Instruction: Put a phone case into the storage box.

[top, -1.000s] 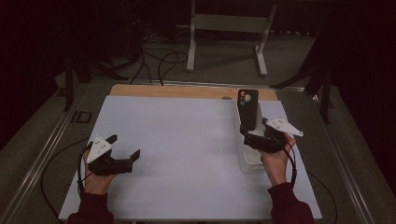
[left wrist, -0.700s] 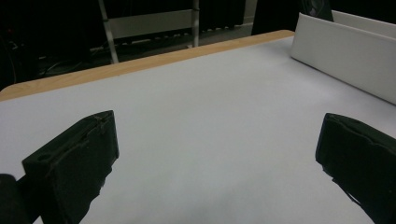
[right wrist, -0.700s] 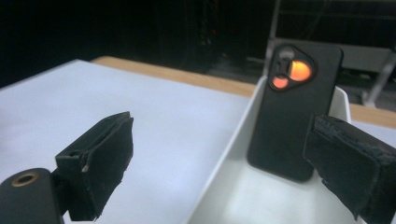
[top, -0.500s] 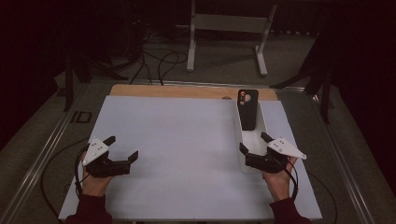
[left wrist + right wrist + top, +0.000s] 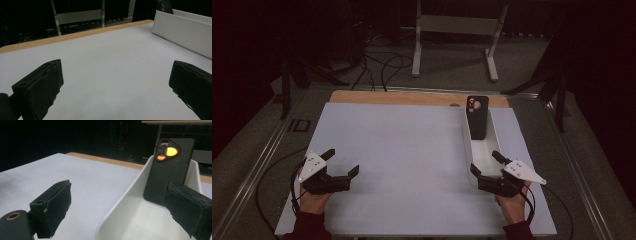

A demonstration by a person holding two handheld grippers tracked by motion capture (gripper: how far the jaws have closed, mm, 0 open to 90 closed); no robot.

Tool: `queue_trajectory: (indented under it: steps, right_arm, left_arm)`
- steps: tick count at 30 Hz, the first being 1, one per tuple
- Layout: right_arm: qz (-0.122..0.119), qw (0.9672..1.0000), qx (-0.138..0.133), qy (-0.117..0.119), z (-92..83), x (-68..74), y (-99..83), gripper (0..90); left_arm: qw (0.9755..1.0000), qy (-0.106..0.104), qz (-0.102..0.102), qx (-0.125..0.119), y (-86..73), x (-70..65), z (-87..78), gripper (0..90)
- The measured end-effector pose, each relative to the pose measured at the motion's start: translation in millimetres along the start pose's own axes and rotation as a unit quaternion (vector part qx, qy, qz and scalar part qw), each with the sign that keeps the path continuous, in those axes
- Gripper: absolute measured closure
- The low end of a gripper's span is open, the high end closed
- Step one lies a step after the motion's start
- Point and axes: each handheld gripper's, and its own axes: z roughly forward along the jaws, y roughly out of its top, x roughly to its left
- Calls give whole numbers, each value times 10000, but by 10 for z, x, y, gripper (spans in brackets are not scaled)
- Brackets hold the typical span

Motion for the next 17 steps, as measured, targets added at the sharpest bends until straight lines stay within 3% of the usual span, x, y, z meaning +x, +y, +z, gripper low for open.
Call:
queue_trajectory:
  steps: [2,13,17]
  right_arm:
    - [-82,10000,-50,20,-7,15,-10,78]
    - [47,9998,-186,43,-94,-19,-71,78]
    - [-6,9998,-175,55,-86,9,-85,78]
  left_arm:
    - [10000,3,10,-28,-17,1,-15,0]
    - [9999,-72,117,-36,-45,-30,-7,0]
    - [9998,-69,163,2,-49,-47,12,0]
